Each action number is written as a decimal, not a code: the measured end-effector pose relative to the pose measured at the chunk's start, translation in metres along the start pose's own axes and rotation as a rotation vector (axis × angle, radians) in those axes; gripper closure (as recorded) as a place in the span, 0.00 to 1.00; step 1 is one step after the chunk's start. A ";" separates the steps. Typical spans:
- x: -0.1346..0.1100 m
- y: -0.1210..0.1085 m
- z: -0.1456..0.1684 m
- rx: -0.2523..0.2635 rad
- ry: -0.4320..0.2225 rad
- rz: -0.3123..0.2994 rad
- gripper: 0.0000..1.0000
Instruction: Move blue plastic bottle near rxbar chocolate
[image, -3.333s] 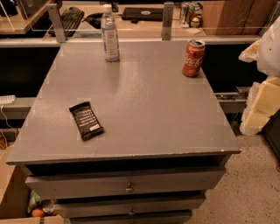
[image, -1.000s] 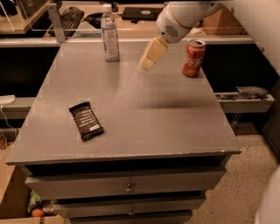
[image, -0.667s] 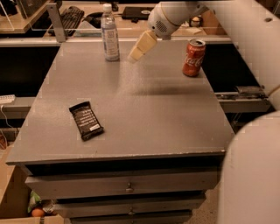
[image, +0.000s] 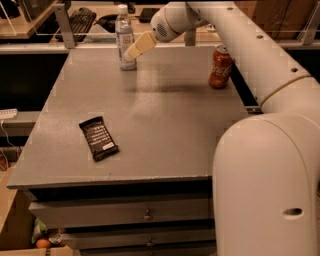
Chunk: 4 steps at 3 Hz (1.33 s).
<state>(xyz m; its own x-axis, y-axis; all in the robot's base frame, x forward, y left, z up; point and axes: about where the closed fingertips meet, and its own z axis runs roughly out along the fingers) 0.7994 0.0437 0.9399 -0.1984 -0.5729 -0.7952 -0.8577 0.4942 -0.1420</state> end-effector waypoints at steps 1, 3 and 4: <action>-0.022 -0.011 0.038 0.020 -0.161 0.069 0.00; -0.037 -0.022 0.077 0.062 -0.333 0.131 0.17; -0.043 -0.021 0.088 0.058 -0.367 0.150 0.41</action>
Offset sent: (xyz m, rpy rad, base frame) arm 0.0660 0.0594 -0.0046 0.3921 -0.1665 -0.0821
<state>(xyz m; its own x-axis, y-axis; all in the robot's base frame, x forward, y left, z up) 0.8671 0.1157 0.9256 -0.1279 -0.2250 -0.9659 -0.8015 0.5971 -0.0329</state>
